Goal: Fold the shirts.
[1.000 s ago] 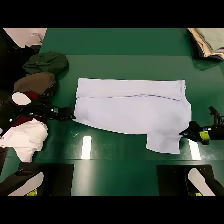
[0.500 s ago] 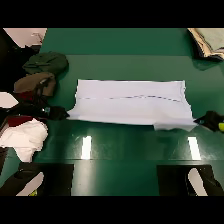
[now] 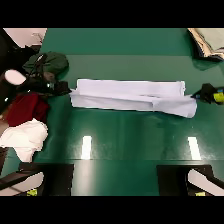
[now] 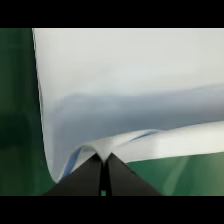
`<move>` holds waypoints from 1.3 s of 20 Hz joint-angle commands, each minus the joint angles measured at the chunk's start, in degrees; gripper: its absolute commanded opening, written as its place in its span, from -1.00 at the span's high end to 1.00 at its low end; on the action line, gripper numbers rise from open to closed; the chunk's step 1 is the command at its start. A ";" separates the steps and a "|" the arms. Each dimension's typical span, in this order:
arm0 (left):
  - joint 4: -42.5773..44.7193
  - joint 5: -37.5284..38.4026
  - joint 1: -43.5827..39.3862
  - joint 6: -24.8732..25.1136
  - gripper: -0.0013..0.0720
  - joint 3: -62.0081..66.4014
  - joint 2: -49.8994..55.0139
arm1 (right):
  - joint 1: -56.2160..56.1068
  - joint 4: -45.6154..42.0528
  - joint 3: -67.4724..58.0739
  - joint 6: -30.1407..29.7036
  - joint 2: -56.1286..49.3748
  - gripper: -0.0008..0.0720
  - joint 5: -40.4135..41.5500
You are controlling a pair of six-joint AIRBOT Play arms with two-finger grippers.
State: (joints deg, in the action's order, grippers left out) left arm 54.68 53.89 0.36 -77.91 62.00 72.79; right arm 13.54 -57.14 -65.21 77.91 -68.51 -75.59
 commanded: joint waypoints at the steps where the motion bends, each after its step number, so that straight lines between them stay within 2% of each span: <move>1: -2.67 -1.79 0.04 -0.13 0.90 9.90 12.57 | -3.63 0.15 -8.48 0.72 -10.51 0.93 3.13; 5: -5.29 -2.89 0.04 -0.09 0.90 17.22 21.99 | -5.90 0.20 -16.37 0.98 -20.31 0.93 4.98; 8: -7.41 -7.76 0.04 -0.09 0.90 17.77 23.89 | -6.54 0.57 -21.97 3.91 -26.71 0.92 5.14; 9: -7.65 -9.33 0.04 -0.11 0.88 17.77 23.89 | -6.54 1.55 -23.52 4.26 -28.26 0.82 5.14; 10: -8.11 -10.56 0.04 -0.11 0.19 17.79 23.87 | -6.54 2.89 -25.14 4.26 -29.64 0.33 5.16; 11: -9.07 -11.67 0.04 -0.15 -0.99 17.79 23.87 | -6.21 4.07 -26.95 4.24 -30.88 -0.34 5.16; 12: -10.19 -11.39 0.04 -0.13 -0.90 18.23 23.87 | -5.53 4.92 -28.92 4.20 -31.71 -0.51 5.01; 14: -10.56 -8.15 0.04 -0.09 -0.86 20.70 23.80 | -3.76 6.34 -32.22 3.76 -32.11 -0.51 2.71; 16: -10.56 -2.08 0.04 0.31 -0.85 23.98 23.80 | -1.14 6.36 -34.73 0.81 -32.11 -0.51 -3.91; 17: -10.60 0.79 -0.02 0.35 -0.64 25.14 23.80 | 0.42 6.01 -35.04 0.31 -32.13 -0.51 -7.10; 18: -10.64 3.13 -0.17 0.61 0.19 25.75 23.80 | 1.88 5.90 -34.91 -0.33 -32.20 -0.52 -9.38; 19: -10.73 4.33 -0.50 2.10 0.79 25.79 23.80 | 3.30 6.01 -34.29 -0.61 -32.22 -0.72 -10.34; 20: -10.25 5.25 -1.20 4.04 0.87 25.79 23.80 | 4.94 6.05 -33.03 -0.66 -32.24 -0.90 -10.49; 21: -9.79 5.88 -1.99 4.44 0.87 25.79 23.80 | 6.08 6.16 -31.34 -0.96 -32.24 -0.95 -10.38; 26: -9.62 7.02 -7.17 4.44 0.87 25.79 23.80 | 9.14 6.43 -21.00 -5.05 -34.75 -0.93 -8.61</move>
State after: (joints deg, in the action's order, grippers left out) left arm 44.80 59.40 -4.47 -74.15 87.57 96.57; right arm 20.93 -51.03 -90.76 75.02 -101.75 -83.90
